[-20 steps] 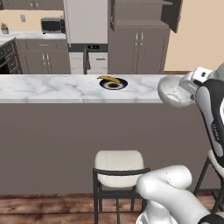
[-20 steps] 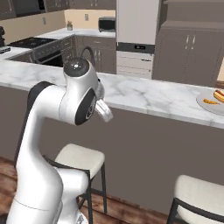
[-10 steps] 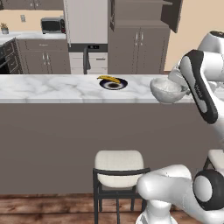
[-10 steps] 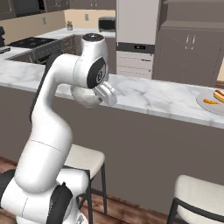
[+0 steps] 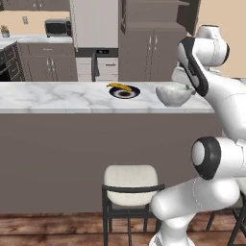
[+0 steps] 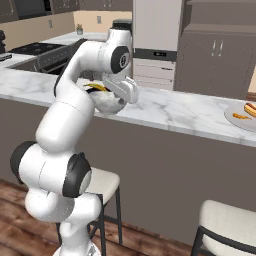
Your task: Take the smaller bowl and place it next to the appetizer plate on the dining counter , and place the larger bowl next to the plate with cooked food.
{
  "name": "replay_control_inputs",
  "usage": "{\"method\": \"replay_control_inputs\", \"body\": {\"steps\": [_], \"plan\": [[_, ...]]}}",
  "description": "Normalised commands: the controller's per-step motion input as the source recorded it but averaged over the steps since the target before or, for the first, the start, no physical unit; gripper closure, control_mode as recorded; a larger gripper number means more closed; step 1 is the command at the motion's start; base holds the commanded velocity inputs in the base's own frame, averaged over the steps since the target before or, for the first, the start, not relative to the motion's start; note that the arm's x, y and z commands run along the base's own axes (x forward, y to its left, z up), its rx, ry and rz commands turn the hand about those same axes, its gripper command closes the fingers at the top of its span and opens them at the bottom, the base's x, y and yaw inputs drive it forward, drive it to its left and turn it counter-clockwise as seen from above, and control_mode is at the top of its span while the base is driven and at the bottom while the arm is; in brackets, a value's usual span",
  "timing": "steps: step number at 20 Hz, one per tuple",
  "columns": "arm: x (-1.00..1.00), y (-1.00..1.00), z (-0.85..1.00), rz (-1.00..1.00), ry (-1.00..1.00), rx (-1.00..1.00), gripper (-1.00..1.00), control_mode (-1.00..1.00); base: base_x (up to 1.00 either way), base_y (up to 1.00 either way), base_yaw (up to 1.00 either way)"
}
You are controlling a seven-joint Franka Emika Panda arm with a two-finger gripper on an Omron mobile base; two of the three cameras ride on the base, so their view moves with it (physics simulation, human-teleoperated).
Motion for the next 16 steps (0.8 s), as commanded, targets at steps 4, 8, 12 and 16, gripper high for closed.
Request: {"method": "replay_control_inputs", "body": {"steps": [4, 8, 12, 16], "plan": [[0.68, 0.00, -0.16, 0.00, 0.12, 0.00, 1.00, -1.00, 0.00, 0.00, 0.00], [0.09, 0.00, -0.32, -0.05, -0.09, -0.11, 1.00, -1.00, 0.00, 0.00, 0.00], [0.03, 0.00, -0.36, -0.10, -0.28, -0.17, 1.00, -1.00, 0.00, 0.00, 0.00], [0.16, 0.00, -0.24, -0.07, -0.34, -0.15, 1.00, -1.00, 0.00, 0.00, 0.00]]}}
